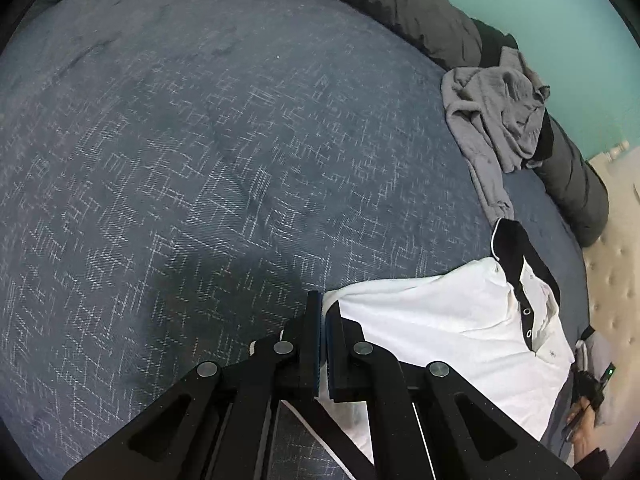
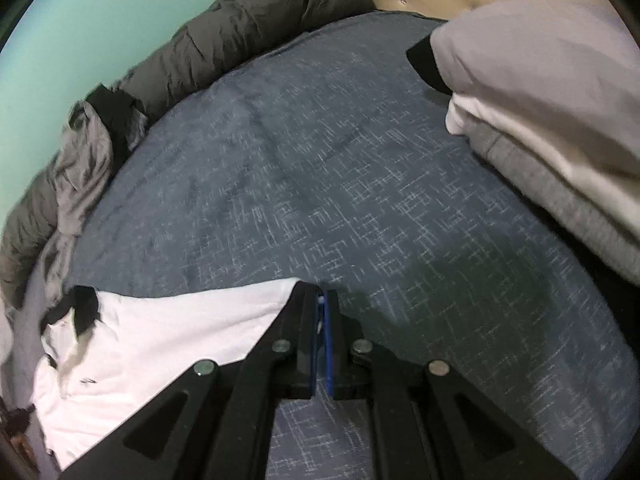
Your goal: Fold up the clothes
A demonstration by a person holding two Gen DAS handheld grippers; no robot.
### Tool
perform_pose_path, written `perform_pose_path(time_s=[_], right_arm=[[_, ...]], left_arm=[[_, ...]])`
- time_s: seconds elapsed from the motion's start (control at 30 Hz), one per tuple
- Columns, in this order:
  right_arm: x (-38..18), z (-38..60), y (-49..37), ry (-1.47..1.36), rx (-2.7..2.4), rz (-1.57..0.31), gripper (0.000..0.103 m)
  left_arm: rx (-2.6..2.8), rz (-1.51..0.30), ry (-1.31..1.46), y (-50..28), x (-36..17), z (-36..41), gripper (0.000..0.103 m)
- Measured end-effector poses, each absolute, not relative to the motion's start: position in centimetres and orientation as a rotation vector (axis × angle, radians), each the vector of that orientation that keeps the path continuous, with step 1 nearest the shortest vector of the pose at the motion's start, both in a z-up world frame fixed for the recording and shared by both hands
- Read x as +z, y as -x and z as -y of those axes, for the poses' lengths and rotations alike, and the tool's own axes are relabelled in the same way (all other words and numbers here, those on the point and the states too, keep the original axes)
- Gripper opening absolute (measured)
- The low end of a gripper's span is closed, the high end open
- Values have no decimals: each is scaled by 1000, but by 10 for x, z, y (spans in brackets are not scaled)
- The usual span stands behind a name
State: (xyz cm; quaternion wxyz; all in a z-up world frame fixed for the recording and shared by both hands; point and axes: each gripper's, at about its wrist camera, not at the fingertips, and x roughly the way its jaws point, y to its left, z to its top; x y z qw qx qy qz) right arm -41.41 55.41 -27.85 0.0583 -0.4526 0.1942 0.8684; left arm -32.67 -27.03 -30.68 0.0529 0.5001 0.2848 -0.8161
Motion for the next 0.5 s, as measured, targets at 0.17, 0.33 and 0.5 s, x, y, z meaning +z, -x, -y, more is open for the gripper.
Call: perform_pose_path(time_s=[0.17, 0.33, 0.5], right_arm=[[-279, -541, 413, 1389, 2751, -709, 4], [-276, -540, 399, 1430, 2723, -616, 11], [-277, -535, 374, 1472, 2798, -643, 40]], left_arm=[[-2494, -848, -1567, 326, -309, 260, 3], [-2512, -857, -1524, 310, -291, 266, 27], [-2511, -863, -1456, 278, -273, 283, 29]])
